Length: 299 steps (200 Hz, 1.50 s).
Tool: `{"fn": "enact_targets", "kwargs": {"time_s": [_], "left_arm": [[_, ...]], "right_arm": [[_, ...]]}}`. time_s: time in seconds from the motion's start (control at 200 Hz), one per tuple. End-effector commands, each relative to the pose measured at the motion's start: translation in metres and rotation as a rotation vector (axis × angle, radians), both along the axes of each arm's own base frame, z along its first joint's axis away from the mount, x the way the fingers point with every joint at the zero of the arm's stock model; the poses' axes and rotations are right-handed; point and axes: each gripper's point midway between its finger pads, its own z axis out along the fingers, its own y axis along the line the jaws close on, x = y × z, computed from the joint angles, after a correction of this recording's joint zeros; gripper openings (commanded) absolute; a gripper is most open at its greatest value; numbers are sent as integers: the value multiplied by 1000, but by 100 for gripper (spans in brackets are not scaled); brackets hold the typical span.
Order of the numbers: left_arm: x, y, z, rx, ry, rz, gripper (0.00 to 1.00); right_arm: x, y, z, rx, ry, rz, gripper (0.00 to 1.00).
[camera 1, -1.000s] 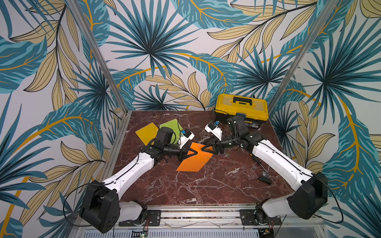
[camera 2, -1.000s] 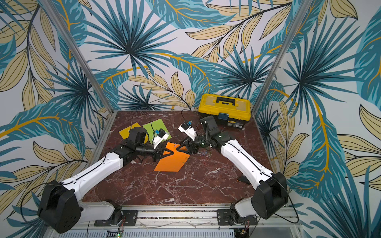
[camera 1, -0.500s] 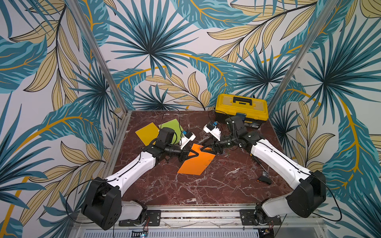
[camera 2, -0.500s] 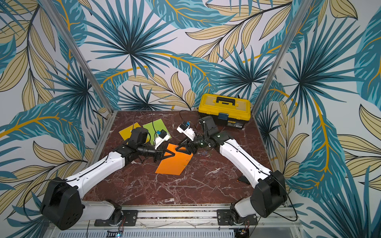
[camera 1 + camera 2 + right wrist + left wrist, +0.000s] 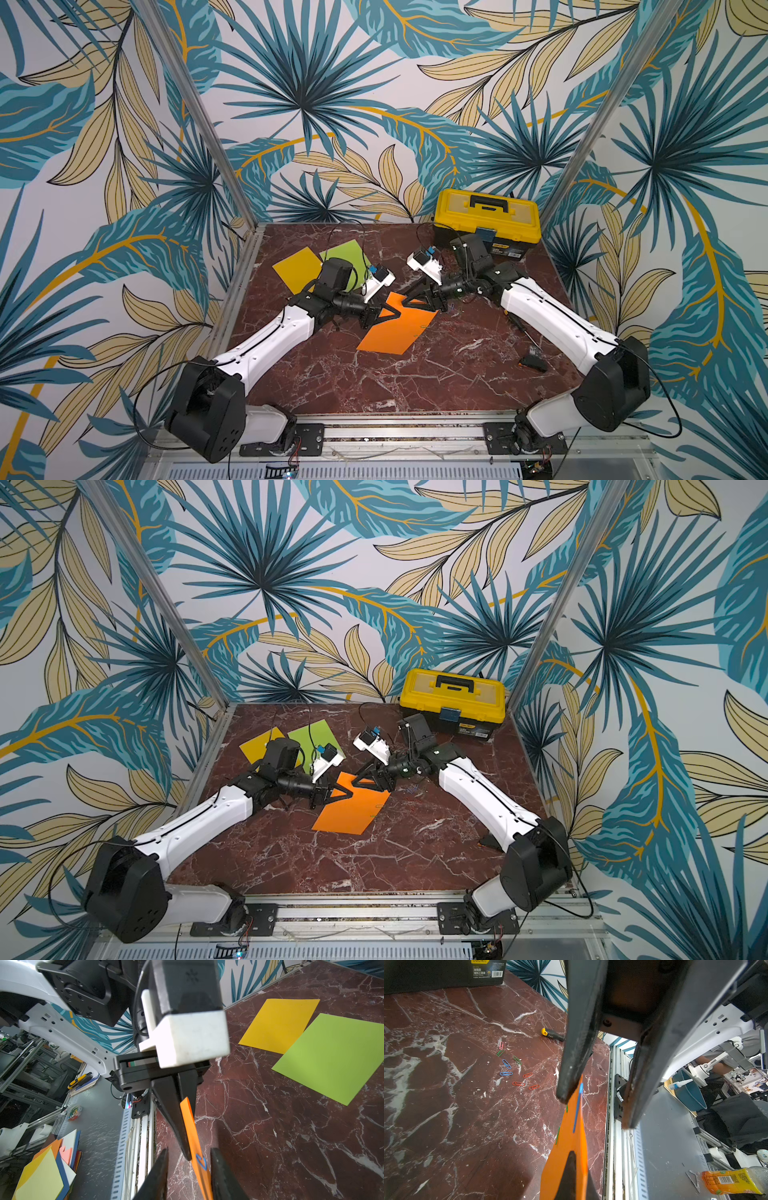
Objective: Unclip the paperclips from the documents
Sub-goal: Remove the paper clip from the document.
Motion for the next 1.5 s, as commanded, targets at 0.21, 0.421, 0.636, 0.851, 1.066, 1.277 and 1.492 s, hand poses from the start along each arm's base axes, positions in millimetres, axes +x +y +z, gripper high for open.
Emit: {"fn": "enact_targets", "kwargs": {"time_s": [0.21, 0.421, 0.636, 0.851, 1.066, 1.277, 1.492], "left_arm": [[-7, 0, 2, 9, 1, -28, 0], [-7, 0, 3, 6, -2, -29, 0], [-8, 1, 4, 6, -3, -28, 0], [-8, 1, 3, 9, -1, -27, 0], [-8, 1, 3, 11, 1, -28, 0], [-8, 1, 3, 14, -1, -28, 0], [-7, 2, 1, 18, 4, -25, 0]], "right_arm": [[-12, 3, 3, 25, 29, 65, 27], [-12, 2, -2, 7, 41, 62, 25], [-11, 2, -4, 4, 46, 62, 21], [-10, 0, -1, 10, 34, 48, 16], [-9, -1, 2, 22, 33, 43, 10], [-7, -1, 1, 20, 40, 38, 6], [-6, -2, 0, 17, 42, 34, 4]]}}
